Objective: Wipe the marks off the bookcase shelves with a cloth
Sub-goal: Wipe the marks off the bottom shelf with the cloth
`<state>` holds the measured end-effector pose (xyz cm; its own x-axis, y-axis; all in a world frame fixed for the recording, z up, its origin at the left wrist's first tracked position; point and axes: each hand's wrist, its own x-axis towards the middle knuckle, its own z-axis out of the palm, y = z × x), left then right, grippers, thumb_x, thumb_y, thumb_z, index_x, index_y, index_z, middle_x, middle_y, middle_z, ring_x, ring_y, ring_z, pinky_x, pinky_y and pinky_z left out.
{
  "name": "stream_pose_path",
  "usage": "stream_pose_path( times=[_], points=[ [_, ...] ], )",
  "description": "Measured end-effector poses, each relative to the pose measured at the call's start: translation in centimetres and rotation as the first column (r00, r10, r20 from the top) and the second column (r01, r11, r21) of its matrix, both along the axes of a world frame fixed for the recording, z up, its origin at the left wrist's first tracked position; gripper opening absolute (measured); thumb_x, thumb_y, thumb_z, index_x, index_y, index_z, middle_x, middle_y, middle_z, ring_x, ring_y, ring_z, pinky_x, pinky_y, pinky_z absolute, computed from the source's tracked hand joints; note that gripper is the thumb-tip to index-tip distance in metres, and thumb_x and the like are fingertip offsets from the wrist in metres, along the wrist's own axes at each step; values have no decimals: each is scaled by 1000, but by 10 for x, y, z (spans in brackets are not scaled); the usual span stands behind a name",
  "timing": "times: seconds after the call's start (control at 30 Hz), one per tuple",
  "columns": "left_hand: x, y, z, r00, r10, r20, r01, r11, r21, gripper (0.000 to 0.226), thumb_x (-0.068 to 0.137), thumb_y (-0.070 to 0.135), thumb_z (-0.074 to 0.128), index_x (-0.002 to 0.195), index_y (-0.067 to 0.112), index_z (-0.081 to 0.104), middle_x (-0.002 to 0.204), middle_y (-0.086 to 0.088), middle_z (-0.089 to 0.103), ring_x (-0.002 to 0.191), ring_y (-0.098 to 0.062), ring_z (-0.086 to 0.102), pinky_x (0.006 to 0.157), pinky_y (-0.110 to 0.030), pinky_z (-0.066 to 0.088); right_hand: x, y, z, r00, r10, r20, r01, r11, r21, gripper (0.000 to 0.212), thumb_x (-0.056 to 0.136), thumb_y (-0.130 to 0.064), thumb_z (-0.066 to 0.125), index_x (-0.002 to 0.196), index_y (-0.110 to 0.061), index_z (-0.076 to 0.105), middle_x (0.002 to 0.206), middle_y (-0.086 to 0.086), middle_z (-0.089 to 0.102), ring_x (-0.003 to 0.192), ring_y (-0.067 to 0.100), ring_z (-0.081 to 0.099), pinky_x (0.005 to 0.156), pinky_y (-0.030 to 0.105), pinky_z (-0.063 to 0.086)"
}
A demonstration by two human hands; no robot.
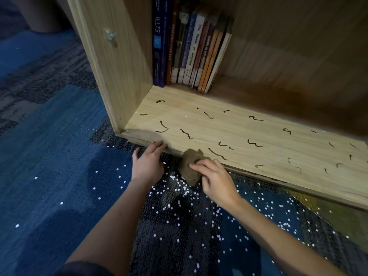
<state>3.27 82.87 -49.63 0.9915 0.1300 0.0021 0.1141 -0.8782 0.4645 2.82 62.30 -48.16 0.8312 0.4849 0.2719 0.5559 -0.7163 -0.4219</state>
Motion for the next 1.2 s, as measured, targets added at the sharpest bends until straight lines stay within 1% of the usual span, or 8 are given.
stream_pose_path(
  times=[0.17, 0.4, 0.6, 0.7, 0.83, 0.97, 1.1, 1.2],
  points=[
    [1, -1, -3, 1000, 10, 0, -10, 1000, -22, 66, 84, 3, 48, 143, 28, 33, 152, 14, 25, 141, -6, 19, 115, -45, 6, 2, 6, 6, 998, -53, 40, 51, 998, 44, 42, 79, 2, 42, 113, -8, 65, 103, 5, 64, 94, 21, 50, 82, 25, 42],
    [2, 1, -6, 999, 12, 34, -11, 1000, -27, 63, 83, 1, 48, 140, 27, 39, 149, 13, 31, 139, -7, 24, 114, -43, 11, 5, 13, 10, 992, -27, -121, 29, 999, 18, 42, 84, 4, 46, 119, -13, 62, 109, 4, 61, 105, 21, 49, 99, 28, 37],
    [14, 11, -1, 986, 48, 160, -28, 992, -123, 43, 82, 0, 55, 122, 16, 60, 125, -1, 57, 116, -24, 50, 104, -42, 32, 21, 19, 30, 973, -69, -219, 105, 982, 158, 44, 84, 7, 47, 117, -17, 62, 105, -6, 56, 98, 11, 50, 90, 27, 43],
    [18, 21, 2, 973, 142, 182, -131, 989, -72, 38, 87, 14, 59, 125, 20, 58, 130, -1, 52, 122, -22, 44, 109, -42, 18, 62, 25, 50, 975, -149, -163, 182, 961, 209, 45, 83, 9, 47, 120, -14, 59, 106, -7, 53, 106, 16, 49, 100, 29, 39],
    [26, 24, 1, 977, 177, 121, -175, 984, -27, 35, 88, 39, 58, 120, 26, 59, 132, 6, 51, 124, -17, 43, 110, -42, 12, 140, 41, 51, 982, -182, -46, 183, 983, 25, 48, 83, 9, 44, 123, -14, 57, 117, 5, 57, 111, 25, 48, 96, 30, 37],
    [29, 21, -6, 974, 196, 117, -201, 979, 26, 36, 87, 43, 58, 119, 27, 57, 128, 8, 54, 122, -15, 46, 109, -41, 9, 182, 63, 34, 976, -176, -125, 156, 975, -155, 52, 83, 9, 43, 127, -16, 55, 125, 9, 55, 117, 29, 47, 100, 40, 40],
    [29, 25, -10, 967, 197, 163, -205, 978, 32, 32, 88, 45, 54, 116, 30, 60, 125, 11, 56, 119, -13, 48, 108, -40, 8, 144, 68, 32, 981, -67, -182, 24, 973, -231, 47, 82, 5, 49, 122, -20, 59, 128, 5, 56, 121, 26, 44, 106, 42, 35],
    [29, 24, -9, 968, 198, 154, -204, 979, 19, 31, 89, 42, 55, 117, 29, 61, 125, 10, 57, 118, -15, 49, 108, -40, 12, 92, 49, 42, 928, 27, -371, -113, 970, -213, 44, 82, 5, 47, 114, -22, 63, 123, 2, 58, 104, 18, 56, 91, 32, 49]
  ],
)
